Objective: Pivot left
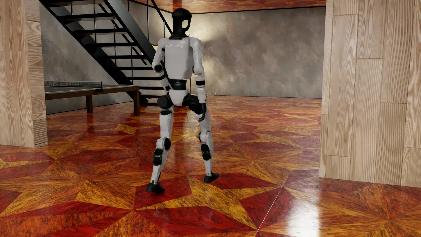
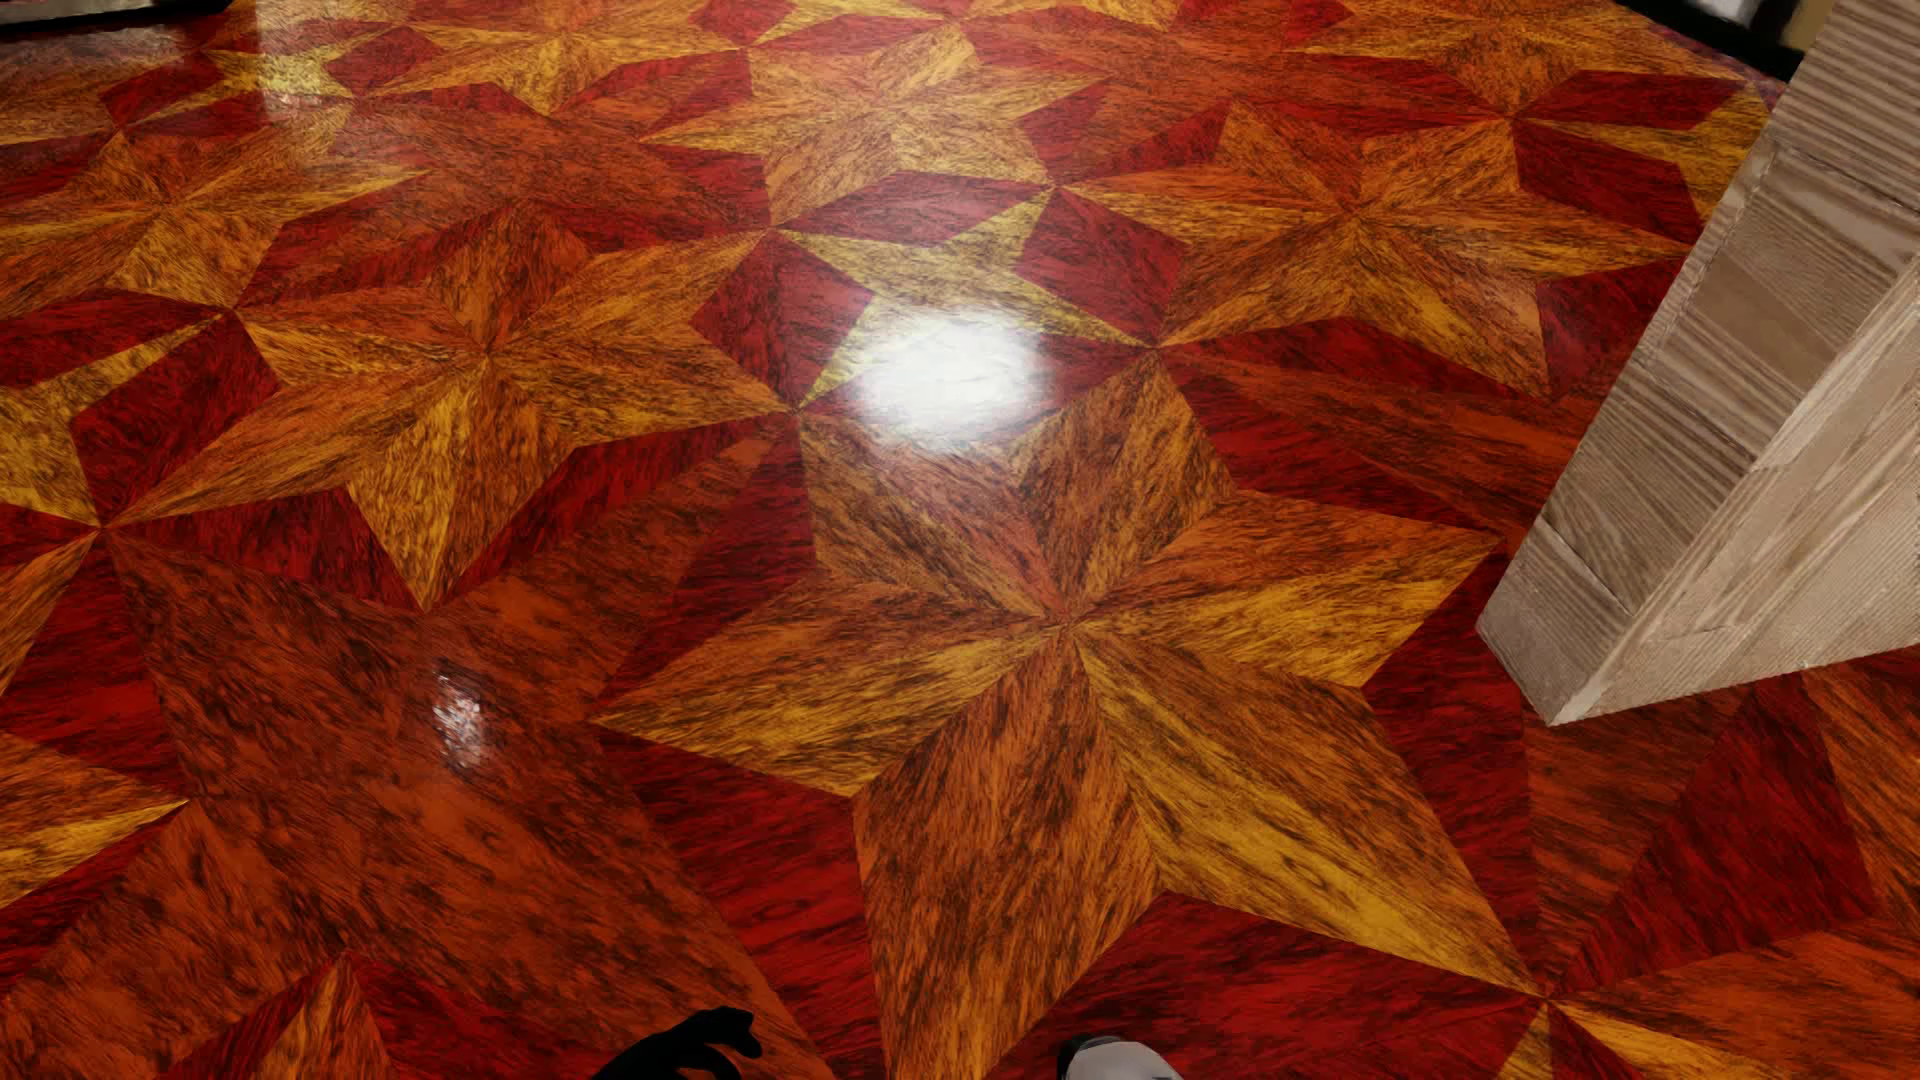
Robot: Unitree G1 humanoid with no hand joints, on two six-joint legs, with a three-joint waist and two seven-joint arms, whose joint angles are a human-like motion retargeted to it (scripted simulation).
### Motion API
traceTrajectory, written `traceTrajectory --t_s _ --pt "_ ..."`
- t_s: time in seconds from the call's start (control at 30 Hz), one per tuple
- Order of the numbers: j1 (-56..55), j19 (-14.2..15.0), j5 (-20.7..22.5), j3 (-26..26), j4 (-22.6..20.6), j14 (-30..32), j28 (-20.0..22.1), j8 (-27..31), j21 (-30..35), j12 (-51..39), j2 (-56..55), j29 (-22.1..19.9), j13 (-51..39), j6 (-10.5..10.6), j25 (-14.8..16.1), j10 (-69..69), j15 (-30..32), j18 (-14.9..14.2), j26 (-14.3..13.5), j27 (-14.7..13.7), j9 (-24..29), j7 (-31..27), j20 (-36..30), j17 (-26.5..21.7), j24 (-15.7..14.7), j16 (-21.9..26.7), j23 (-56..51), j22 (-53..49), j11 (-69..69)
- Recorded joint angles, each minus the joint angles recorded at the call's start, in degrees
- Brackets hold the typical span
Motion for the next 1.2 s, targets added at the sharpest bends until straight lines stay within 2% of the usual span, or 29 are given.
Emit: traceTrajectory --t_s 0.03,0.07,0.1,0.13,0.17,0.2,0.27,0.3,0.33,0.37,0.4,0.43,0.47,0.5,0.53,0.57,0.6,0.63,0.67,0.7,0.8,0.87,0.9,0.93,0.97,1.0,1.07,1.1,1.2 --pt "2.7 0.0 1.7 -1.7 1.7 3.1 0.0 0.0 1.1 1.2 -1.1 0.0 -0.5 0.9 0.0 2.0 0.5 0.0 0.0 0.0 0.8 0.0 3.3 -0.2 0.0 0.1 0.8 -1.7 5.3" --pt "2.2 0.0 2.8 -2.8 3.4 10.1 0.0 0.0 1.4 2.4 -2.5 0.0 -0.4 2.0 0.0 7.6 3.8 0.0 0.0 0.0 -0.2 0.0 5.0 -0.1 0.0 -0.9 1.8 -0.9 10.5" --pt "0.4 0.0 5.7 -3.3 6.2 22.1 0.0 0.0 1.4 4.3 -0.8 0.0 -0.6 4.0 0.0 17.6 1.8 0.0 0.0 0.0 0.2 0.0 5.7 0.0 0.0 -2.8 3.4 1.0 15.6" --pt "-6.3 0.0 7.7 -1.9 5.8 32.2 0.0 0.0 0.4 5.9 1.1 0.0 -1.4 3.8 0.0 32.4 -1.3 0.0 0.0 0.0 0.0 0.0 5.0 0.4 0.0 -3.5 4.0 1.8 16.5" --pt "-13.2 0.0 10.2 -0.7 7.0 32.6 0.0 0.0 -1.5 6.6 5.1 0.0 -1.6 4.2 0.0 47.9 -4.3 0.0 0.0 0.0 1.3 0.0 3.5 0.8 0.0 -4.3 2.8 3.1 16.0" --pt "-20.0 0.0 9.7 1.4 6.8 28.7 0.0 0.0 -0.9 6.6 10.6 0.0 -2.5 3.5 0.0 56.8 -5.7 0.0 0.0 0.0 2.4 0.0 -0.9 0.7 0.0 -4.2 1.0 4.1 13.9" --pt "-31.4 0.0 8.1 8.9 4.7 29.5 0.0 0.0 -0.5 10.8 19.2 0.0 -4.1 0.1 0.0 52.4 -7.1 0.0 0.0 0.0 3.0 0.0 -2.0 0.7 0.0 -4.1 -3.9 1.9 9.3" --pt "-34.3 0.0 6.8 11.8 3.9 34.9 0.0 0.0 -0.3 11.0 24.1 0.0 -5.2 -0.6 0.0 40.7 -7.9 0.0 0.0 0.0 3.6 0.0 -5.4 -0.1 0.0 -5.0 -6.0 7.3 7.3" --pt "-37.8 0.0 6.8 14.6 4.0 38.2 0.0 0.0 -1.8 12.9 27.3 0.0 -5.9 -1.0 0.0 27.3 -8.8 0.0 0.0 0.0 2.8 0.0 -3.0 -0.2 0.0 -5.6 -8.6 8.9 4.8" --pt "-38.6 0.0 6.6 16.3 3.3 33.0 0.0 0.0 -2.7 14.2 32.2 0.0 -6.3 -1.2 0.0 12.9 -10.6 0.0 0.0 0.0 2.4 0.0 -2.6 -0.7 0.0 -5.6 -10.8 10.5 2.5" --pt "-38.3 0.0 7.7 17.1 2.8 10.1 0.0 0.0 -4.7 15.2 35.8 0.0 -7.0 -0.5 0.0 6.3 -13.0 0.0 0.0 0.0 1.4 0.0 -4.3 -1.4 0.0 -5.3 -13.0 10.7 0.6" --pt "-39.5 0.0 8.0 17.7 3.3 27.7 0.0 0.0 -6.4 16.5 37.8 0.0 -7.3 -0.1 0.0 -15.9 -16.4 0.0 0.0 0.0 -0.2 0.0 -5.6 -2.3 0.0 -4.7 -14.6 10.7 0.5" --pt "-40.6 0.0 9.0 18.4 3.4 31.4 0.0 0.0 -7.9 17.7 39.6 0.0 -7.7 0.4 0.0 -19.2 -18.7 0.0 0.0 0.0 -0.7 0.0 -6.9 -2.7 0.0 -4.4 -14.7 11.3 0.6" --pt "-42.7 0.0 8.8 19.4 2.5 9.4 0.0 0.0 -9.9 18.2 41.4 0.0 -7.3 -0.3 0.0 3.0 -19.3 0.0 0.0 0.0 -0.2 0.0 -7.9 -2.4 0.0 -4.2 -14.2 12.1 2.0" --pt "-42.9 0.0 8.3 19.7 0.6 15.8 0.0 0.0 -12.0 18.9 42.6 0.0 -6.4 -1.1 0.0 5.1 -17.4 0.0 0.0 0.0 -0.2 0.0 -8.0 -1.9 0.0 -3.9 -12.7 12.6 5.3" --pt "-43.0 0.0 5.2 19.4 -2.6 25.8 0.0 0.0 -12.7 19.5 39.6 0.0 -5.7 -3.7 0.0 4.9 -9.2 0.0 0.0 0.0 -0.5 0.0 -7.2 -0.8 0.0 -3.8 -10.9 13.3 14.7" --pt "-41.9 0.0 2.7 18.3 -5.0 32.9 0.0 0.0 -12.1 19.8 36.7 0.0 -4.3 -4.9 0.0 9.2 2.5 0.0 0.0 0.0 0.7 0.0 -7.8 0.1 0.0 -3.5 -8.2 14.4 28.0" --pt "-40.2 0.0 1.0 17.2 -6.9 34.4 0.0 0.0 -11.8 19.4 30.1 0.0 -3.2 -5.3 0.0 11.4 2.1 0.0 0.0 0.0 1.3 0.0 -6.9 0.4 0.0 -3.3 -6.8 14.1 41.7" --pt "-35.4 0.0 0.0 17.3 -7.9 33.7 0.0 0.0 -10.6 19.0 24.0 0.0 -2.8 -5.3 0.0 10.6 -4.7 0.0 0.0 0.0 3.3 0.0 -5.2 0.6 0.0 -2.8 -5.8 12.5 48.7" --pt "-31.7 0.0 0.5 14.7 -7.4 30.7 0.0 0.0 -9.2 17.9 18.1 0.0 -2.6 -3.7 0.0 9.4 -7.4 0.0 0.0 0.0 3.5 0.0 -3.5 0.6 0.0 -3.1 -4.0 11.7 47.1" --pt "-21.5 0.0 1.0 6.4 -6.8 19.7 0.0 0.0 -9.6 14.3 10.8 0.0 1.1 1.0 0.0 6.5 -8.0 0.0 0.0 0.0 3.3 0.0 -1.5 -1.0 0.0 -2.2 -3.8 5.3 15.6" --pt "-18.4 0.0 -0.2 4.9 -5.9 12.4 0.0 0.0 -9.5 12.1 7.3 0.0 3.8 2.7 0.0 6.6 22.9 0.0 0.0 0.0 1.3 0.0 2.6 -0.9 0.0 -1.0 -3.4 1.5 0.7" --pt "-15.5 0.0 -1.8 3.8 -5.9 8.2 0.0 0.0 -9.1 11.4 6.1 0.0 5.3 2.3 0.0 7.5 28.0 0.0 0.0 0.0 0.9 0.0 3.9 -0.8 0.0 0.0 -3.3 -0.1 2.3" --pt "-11.8 0.0 -2.5 2.4 -5.9 5.7 0.0 0.0 -9.9 11.1 7.7 0.0 6.8 2.2 0.0 9.6 21.0 0.0 0.0 0.0 1.8 0.0 4.3 -0.8 0.0 0.7 -3.6 -1.5 7.7" --pt "-12.7 0.0 -0.9 1.0 -5.0 7.8 0.0 0.0 -8.2 10.8 8.7 0.0 6.1 3.4 0.0 14.2 12.0 0.0 0.0 0.0 1.7 0.0 5.2 -1.0 0.0 0.5 -2.4 -1.9 9.8" --pt "-15.6 0.0 -1.0 -0.6 -3.9 14.9 0.0 0.0 -7.5 10.1 10.4 0.0 4.6 4.6 0.0 20.9 5.6 0.0 0.0 0.0 2.1 0.0 7.9 -0.9 0.0 -1.7 -1.0 -0.4 12.2" --pt "-21.7 0.0 -2.9 1.2 -1.7 30.9 0.0 0.0 -7.1 8.1 15.1 0.0 0.7 6.7 0.0 26.9 0.0 0.0 0.0 0.0 3.4 0.0 2.6 -3.0 0.0 -3.8 0.7 0.1 11.3" --pt "-26.0 0.0 -4.6 3.2 -0.5 32.9 0.0 0.0 -9.6 8.9 17.3 0.0 0.1 7.0 0.0 28.3 -1.6 0.0 0.0 0.0 3.2 0.0 1.9 -3.4 0.0 -4.2 -0.4 -1.2 10.1" --pt "-37.4 0.0 -8.0 8.1 3.1 29.4 0.0 0.0 -10.1 12.4 25.1 0.0 -0.4 5.4 0.0 25.1 -6.9 0.0 0.0 0.0 2.1 0.0 -3.3 -3.6 0.0 -5.3 -5.3 1.8 8.3"
